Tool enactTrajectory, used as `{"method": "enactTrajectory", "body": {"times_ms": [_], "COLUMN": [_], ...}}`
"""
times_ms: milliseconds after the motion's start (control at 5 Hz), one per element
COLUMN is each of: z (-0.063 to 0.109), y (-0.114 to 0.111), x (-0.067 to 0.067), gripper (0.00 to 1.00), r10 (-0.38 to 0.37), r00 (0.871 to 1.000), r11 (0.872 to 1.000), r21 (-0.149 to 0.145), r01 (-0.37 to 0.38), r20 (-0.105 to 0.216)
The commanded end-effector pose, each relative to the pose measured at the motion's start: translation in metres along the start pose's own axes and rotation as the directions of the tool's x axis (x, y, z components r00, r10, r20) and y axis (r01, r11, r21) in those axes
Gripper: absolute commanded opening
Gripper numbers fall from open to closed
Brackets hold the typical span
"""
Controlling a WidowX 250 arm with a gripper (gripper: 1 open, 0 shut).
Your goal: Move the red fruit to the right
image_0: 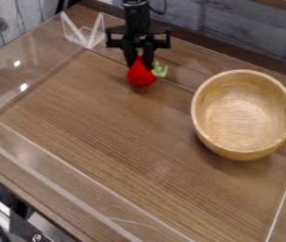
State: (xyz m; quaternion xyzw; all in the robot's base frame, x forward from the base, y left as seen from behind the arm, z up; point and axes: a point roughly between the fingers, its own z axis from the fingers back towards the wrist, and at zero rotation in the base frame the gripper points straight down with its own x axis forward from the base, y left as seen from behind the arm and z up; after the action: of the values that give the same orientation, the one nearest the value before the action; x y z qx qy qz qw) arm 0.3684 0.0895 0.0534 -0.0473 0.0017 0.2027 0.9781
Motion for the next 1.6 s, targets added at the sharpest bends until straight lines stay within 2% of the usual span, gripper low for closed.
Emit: {"method": "enactTrajectory", "body": {"times_ms": [0, 200, 600, 1000, 1200, 1400], "z": [0.042, 0.035, 0.019, 0.011, 0.014, 0.029], "y": [-0.014, -0.02, -0.024, -0.017, -0.012, -0.024], "x": [0.004, -0.002, 0.001, 0.0, -0.001, -0.015], "gripper": [0.0, 0.0, 0.0, 0.0, 0.0, 0.0], "r10": [-0.086, -0.16, -0.203, -0.171, -0.124, -0.149], "r00": [0.989, 0.981, 0.974, 0.98, 0.987, 0.98], "r11": [0.996, 0.986, 0.978, 0.985, 0.992, 0.986], "r21": [-0.028, -0.031, -0.028, -0.022, -0.019, -0.051], "r01": [0.09, 0.164, 0.207, 0.174, 0.127, 0.157], "r20": [0.119, 0.111, 0.103, 0.098, 0.099, 0.132]}}
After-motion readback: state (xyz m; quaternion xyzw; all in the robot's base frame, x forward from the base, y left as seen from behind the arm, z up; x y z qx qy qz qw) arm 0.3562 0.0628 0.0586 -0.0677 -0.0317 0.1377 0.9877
